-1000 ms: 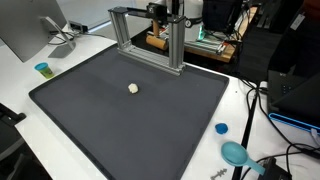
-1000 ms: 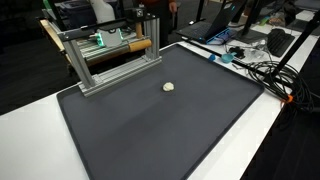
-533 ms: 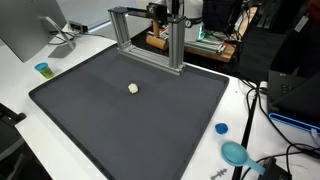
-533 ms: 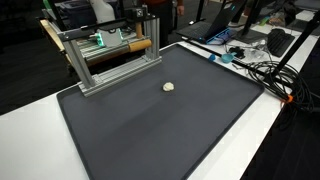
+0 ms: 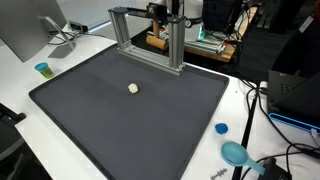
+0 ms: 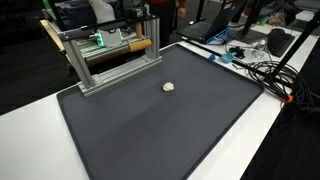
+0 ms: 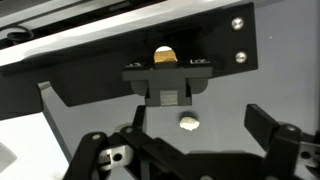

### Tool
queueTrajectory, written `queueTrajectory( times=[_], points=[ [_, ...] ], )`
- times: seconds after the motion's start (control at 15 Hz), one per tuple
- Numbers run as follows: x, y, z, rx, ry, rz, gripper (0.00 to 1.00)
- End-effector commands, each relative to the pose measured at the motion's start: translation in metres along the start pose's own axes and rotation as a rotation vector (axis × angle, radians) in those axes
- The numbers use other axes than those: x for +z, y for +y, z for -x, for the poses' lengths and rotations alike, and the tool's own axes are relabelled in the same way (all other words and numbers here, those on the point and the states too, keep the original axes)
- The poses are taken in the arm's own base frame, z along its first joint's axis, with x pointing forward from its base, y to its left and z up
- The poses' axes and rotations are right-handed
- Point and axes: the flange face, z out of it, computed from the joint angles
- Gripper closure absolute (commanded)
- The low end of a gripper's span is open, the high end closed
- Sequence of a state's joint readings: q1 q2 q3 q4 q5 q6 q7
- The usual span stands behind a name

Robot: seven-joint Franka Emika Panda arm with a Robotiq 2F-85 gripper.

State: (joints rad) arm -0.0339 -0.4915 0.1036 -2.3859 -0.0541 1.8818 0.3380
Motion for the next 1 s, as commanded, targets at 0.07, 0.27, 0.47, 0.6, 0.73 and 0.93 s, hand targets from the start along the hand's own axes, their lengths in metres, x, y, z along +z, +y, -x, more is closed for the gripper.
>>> queueTrajectory(
  times=[0.07,0.27,0.47,0.6,0.73,0.93],
  points=[
    [-0.004,0.006,0.014,0.026,0.015,0.0,0.0],
    [-0.007,0.009,0.022,0.034,0.027,-0.001,0.0],
    [-0.005,0.009,0.022,0.035,0.024,0.0,0.0],
    [-0.005,0.009,0.022,0.035,0.023,0.0,0.0],
    [-0.005,0.009,0.022,0.035,0.023,0.0,0.0],
    [-0.005,0.009,0.022,0.035,0.023,0.0,0.0]
  ],
)
